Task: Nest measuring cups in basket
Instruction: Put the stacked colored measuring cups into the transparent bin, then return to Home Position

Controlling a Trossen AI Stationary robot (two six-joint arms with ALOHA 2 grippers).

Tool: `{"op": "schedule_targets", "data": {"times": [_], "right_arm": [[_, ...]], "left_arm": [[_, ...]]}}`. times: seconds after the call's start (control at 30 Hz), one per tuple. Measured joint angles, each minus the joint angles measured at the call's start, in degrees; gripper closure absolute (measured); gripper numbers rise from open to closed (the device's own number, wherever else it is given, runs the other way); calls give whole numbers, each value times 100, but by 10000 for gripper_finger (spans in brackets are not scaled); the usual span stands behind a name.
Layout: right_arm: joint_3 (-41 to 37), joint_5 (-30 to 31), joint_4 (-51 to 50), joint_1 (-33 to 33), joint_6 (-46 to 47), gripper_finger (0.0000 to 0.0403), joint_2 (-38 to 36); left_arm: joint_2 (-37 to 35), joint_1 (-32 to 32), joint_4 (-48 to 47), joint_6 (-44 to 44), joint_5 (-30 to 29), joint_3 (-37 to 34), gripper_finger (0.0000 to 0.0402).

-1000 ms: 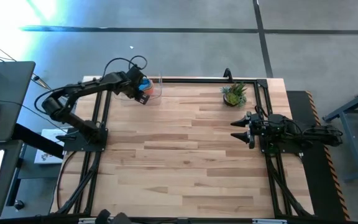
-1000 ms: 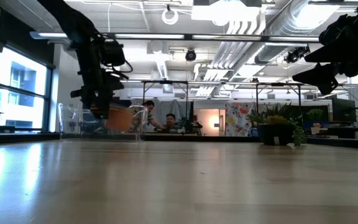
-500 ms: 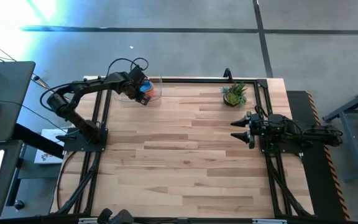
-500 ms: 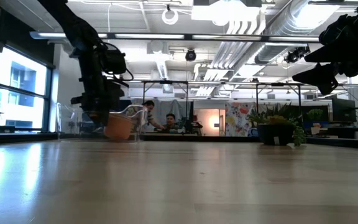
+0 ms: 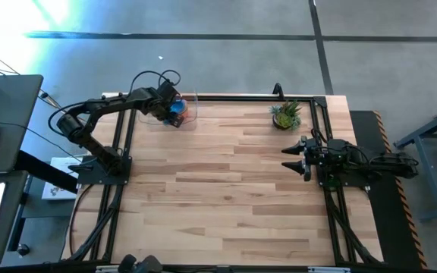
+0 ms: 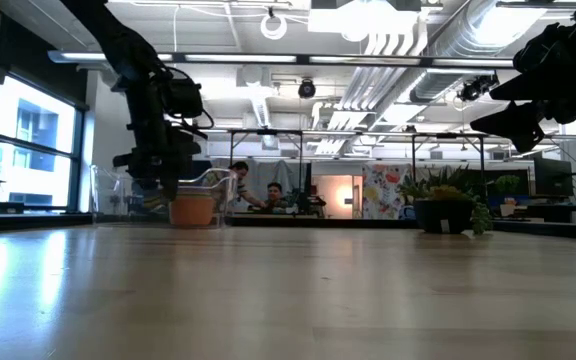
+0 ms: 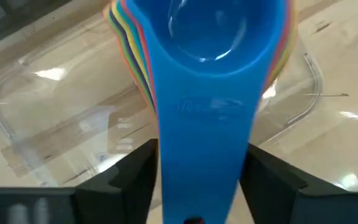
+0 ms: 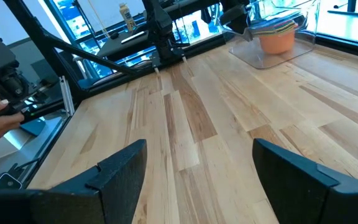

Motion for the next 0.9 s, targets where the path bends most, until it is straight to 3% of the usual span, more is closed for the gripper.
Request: {"op": "schedule_targets", "data": {"times": [0.23, 0.47, 0.63, 0.77, 0.9], "right_arm": [[0, -1, 0, 0, 0, 119, 0], [0, 0, 0, 0, 0, 119, 0], [0, 0, -1, -1, 0, 119, 0], [0, 0, -1, -1, 0, 119, 0], [1, 0, -1, -1, 0, 119, 0]], "left_arm": [[-372, 0, -97, 408, -18, 0, 144], [-1226, -2, -143, 660, 84, 0, 133], [-2056, -110, -43, 663, 961, 2, 135], [-2723, -520, 594, 854, 1748, -165, 135], [-3416, -1090, 1446, 479, 1592, -741, 135]]}}
